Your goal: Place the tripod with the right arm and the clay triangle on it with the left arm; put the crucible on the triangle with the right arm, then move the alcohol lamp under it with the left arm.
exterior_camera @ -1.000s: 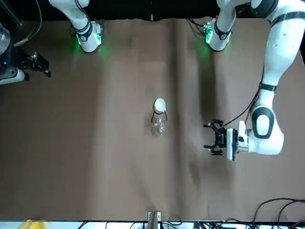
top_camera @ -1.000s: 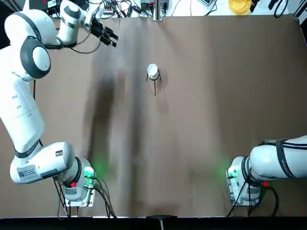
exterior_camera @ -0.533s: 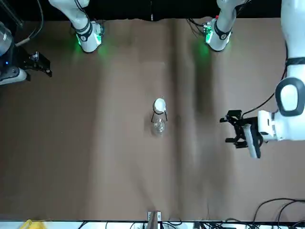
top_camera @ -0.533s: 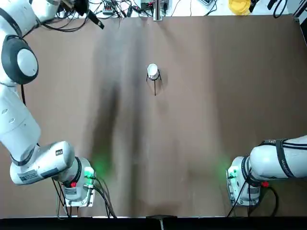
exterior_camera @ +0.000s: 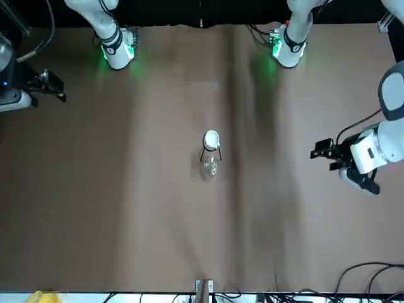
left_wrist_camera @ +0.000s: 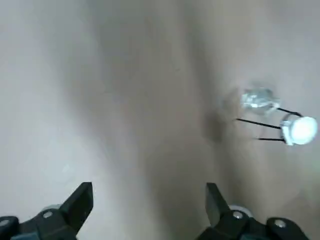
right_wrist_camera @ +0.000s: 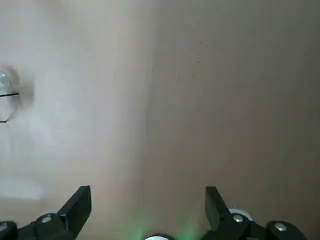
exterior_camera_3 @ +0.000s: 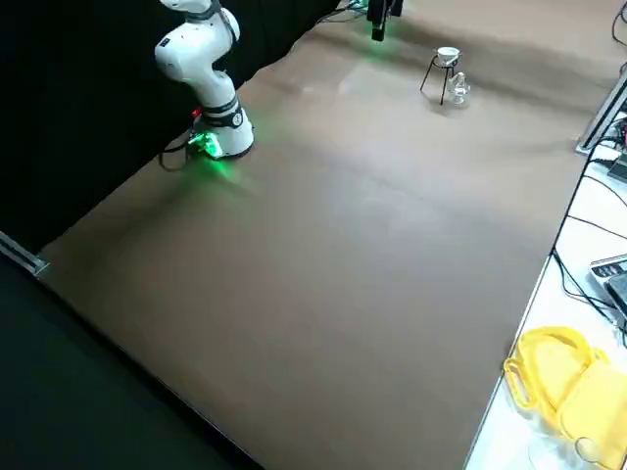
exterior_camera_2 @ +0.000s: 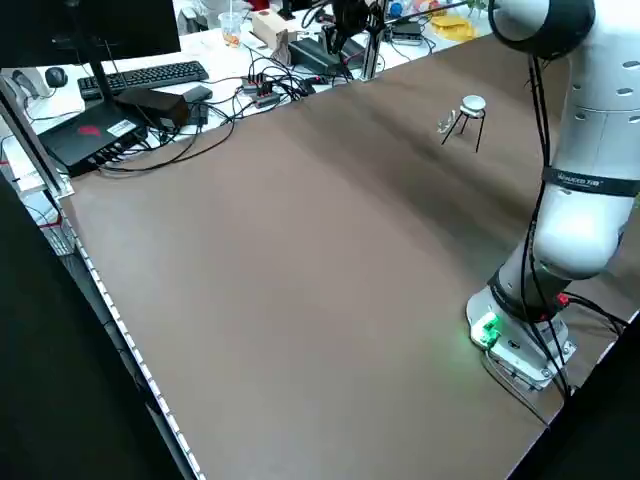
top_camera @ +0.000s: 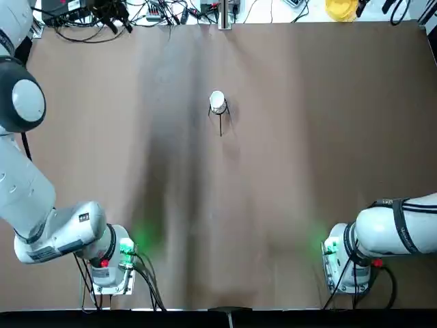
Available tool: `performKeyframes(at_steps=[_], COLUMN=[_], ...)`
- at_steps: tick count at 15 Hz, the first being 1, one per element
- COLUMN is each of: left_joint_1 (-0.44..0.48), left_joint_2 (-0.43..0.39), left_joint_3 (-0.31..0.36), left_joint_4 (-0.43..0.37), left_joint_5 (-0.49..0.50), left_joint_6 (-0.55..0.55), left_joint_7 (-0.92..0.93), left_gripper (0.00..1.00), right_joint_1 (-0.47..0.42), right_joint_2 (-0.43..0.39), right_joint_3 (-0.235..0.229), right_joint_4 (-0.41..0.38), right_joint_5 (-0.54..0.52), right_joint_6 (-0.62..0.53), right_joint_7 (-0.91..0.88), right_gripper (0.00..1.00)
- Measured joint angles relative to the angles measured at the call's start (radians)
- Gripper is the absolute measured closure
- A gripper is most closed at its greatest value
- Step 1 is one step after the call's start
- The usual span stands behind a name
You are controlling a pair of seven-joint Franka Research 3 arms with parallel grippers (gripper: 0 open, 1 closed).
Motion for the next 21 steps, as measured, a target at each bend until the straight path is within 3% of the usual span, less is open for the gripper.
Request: performKeyframes(at_steps=[6,9,15,21], left_joint_1=[-0.010,-0.011,-0.014,-0.018], left_joint_2=[-0.097,-0.142,-0.187,-0.185], left_joint_3=[-0.024,-0.048,-0.082,-0.082], left_joint_4=[-0.001,-0.001,-0.006,-0.013], left_joint_5=[0.237,0.303,0.315,0.315], left_joint_6=[-0.118,-0.167,-0.191,-0.191], left_joint_7=[-0.291,-0.423,-0.582,-0.601], left_gripper=[0.01,0.01,0.01,0.01], right_joint_1=[-0.019,-0.022,-0.011,0.144], right_joint_2=[-0.017,-0.032,-0.039,-0.004], right_joint_3=[0.000,-0.002,0.006,0.022], right_joint_4=[0.000,-0.002,-0.019,-0.045], right_joint_5=[0.004,0.018,0.030,0.091], right_joint_6=[-0.002,-0.004,-0.005,0.012], right_joint_7=[0.000,0.000,-0.001,0.020], right_gripper=[0.00,0.00,0.00,0.00])
